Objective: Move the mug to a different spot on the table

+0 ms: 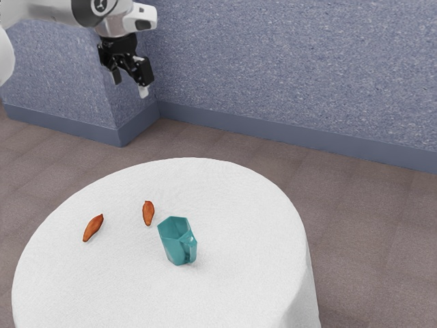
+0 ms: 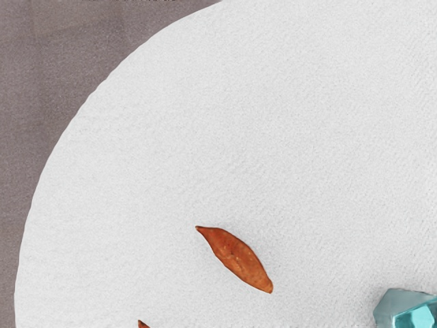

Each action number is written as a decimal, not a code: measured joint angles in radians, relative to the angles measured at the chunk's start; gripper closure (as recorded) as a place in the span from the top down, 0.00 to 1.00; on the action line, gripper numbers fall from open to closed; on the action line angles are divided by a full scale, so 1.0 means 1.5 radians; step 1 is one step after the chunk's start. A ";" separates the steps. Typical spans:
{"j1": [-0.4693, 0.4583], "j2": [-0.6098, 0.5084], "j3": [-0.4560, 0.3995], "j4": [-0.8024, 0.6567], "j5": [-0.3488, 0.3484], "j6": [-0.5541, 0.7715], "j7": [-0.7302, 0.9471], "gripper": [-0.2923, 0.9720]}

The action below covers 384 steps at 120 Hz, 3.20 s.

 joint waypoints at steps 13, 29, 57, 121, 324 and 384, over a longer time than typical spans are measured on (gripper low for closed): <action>-0.003 -0.002 -0.023 -0.003 0.001 -0.016 0.001 0.77; -0.002 0.023 -0.083 -0.006 0.002 -0.028 0.010 0.77; -0.006 0.062 -0.212 -0.040 -0.013 -0.033 0.190 0.77; -0.006 -0.029 -0.230 -0.491 -0.136 0.297 0.561 0.77; -0.006 0.009 -0.194 -0.566 -0.204 0.525 0.915 0.39; -0.006 -0.016 -0.197 -0.564 -0.197 0.520 0.919 0.21</action>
